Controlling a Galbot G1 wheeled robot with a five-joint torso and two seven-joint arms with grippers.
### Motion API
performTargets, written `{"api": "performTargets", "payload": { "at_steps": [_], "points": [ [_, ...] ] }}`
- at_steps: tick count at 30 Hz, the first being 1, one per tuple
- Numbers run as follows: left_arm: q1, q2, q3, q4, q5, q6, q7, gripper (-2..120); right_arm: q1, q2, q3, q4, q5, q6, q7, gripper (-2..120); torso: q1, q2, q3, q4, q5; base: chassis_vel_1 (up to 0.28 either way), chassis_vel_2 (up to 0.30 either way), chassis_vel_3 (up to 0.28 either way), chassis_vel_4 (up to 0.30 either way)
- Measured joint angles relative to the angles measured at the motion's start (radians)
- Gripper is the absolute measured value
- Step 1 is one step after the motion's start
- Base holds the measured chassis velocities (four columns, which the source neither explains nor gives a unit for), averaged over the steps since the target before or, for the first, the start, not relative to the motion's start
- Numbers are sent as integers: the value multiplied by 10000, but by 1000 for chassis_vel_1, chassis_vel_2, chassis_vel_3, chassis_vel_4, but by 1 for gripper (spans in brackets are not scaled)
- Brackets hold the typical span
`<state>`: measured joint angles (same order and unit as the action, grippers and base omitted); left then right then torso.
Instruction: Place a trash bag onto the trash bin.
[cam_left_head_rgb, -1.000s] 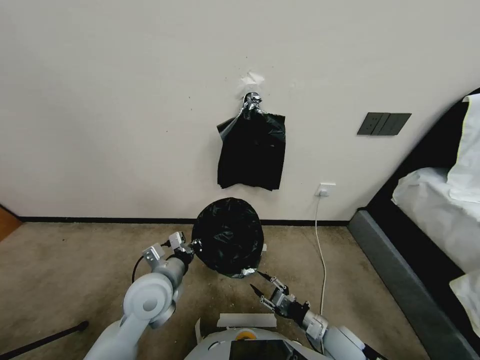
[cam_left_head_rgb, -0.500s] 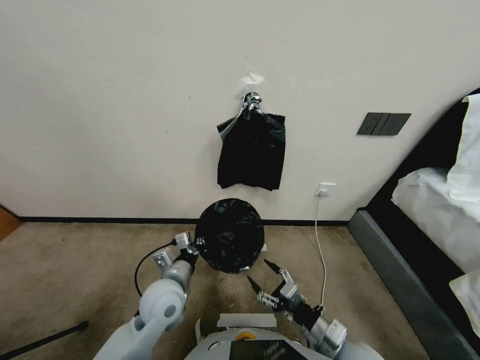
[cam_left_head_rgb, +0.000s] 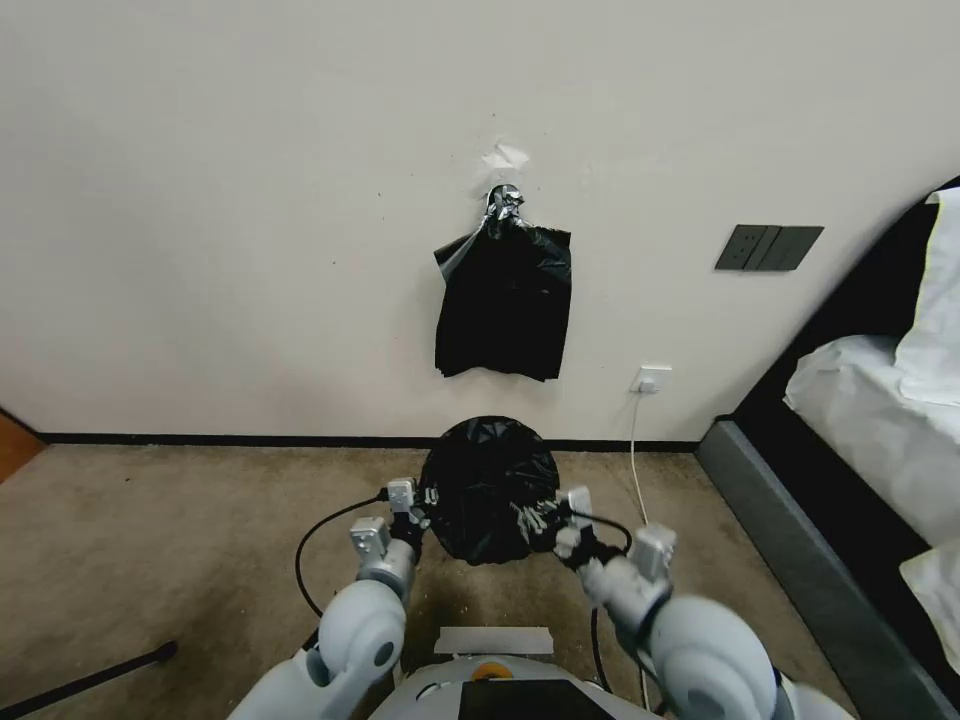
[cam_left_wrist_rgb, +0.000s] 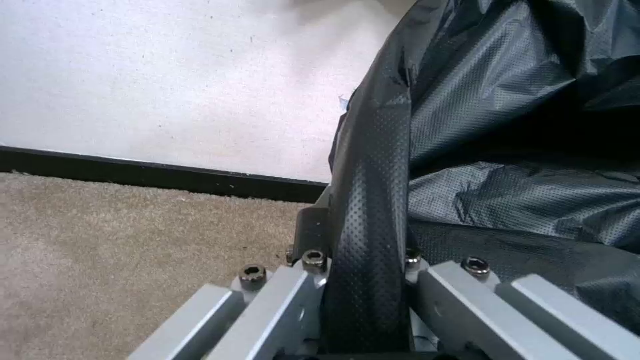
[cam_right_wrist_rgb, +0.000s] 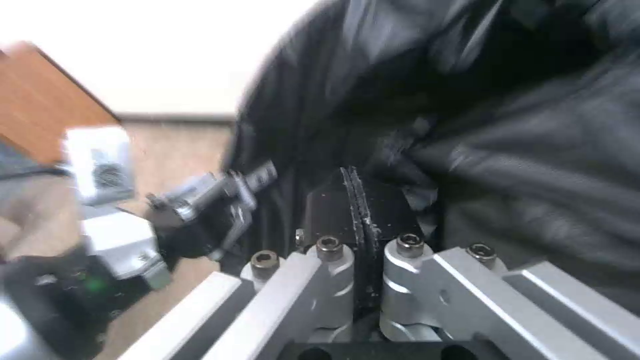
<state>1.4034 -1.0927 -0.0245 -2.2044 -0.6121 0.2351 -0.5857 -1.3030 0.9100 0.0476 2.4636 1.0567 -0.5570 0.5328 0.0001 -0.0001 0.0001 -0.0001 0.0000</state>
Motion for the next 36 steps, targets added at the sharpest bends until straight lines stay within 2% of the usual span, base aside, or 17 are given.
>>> {"api": "performTargets", "payload": {
  "at_steps": [5, 8, 14, 21, 36],
  "points": [
    [-17, -86, 167, 53, 294, 0, -2, 1, 1122, 325, -826, -469, 569, -648, 1015, 0, 0, 0, 0, 2, 0, 0, 0, 0, 0],
    [33, -124, 296, 55, 427, 4, -3, 1, 2129, 672, -1690, -1110, 1050, -1004, 2102, 0, 0, 0, 0, 1, -1, 0, 0, 0, 0],
    [145, -136, 302, 9, 477, 23, -2, 1, 2877, 1186, -2611, -2098, 1124, -1390, 3247, 0, 0, 0, 0, 0, -1, 0, 0, 0, 0],
    [290, -122, 273, -102, 533, 39, 31, 1, 3372, 1517, -3292, -3044, 361, -1496, 3694, 0, -1, 0, -1, 1, 0, 0, 0, 0, 0],
    [334, -107, 296, -216, 529, 40, 88, 1, 3578, 1606, -3408, -3824, 240, -1733, 4113, 0, -1, 0, 0, 0, 0, 0, 0, 0, 0]
  ]
}}
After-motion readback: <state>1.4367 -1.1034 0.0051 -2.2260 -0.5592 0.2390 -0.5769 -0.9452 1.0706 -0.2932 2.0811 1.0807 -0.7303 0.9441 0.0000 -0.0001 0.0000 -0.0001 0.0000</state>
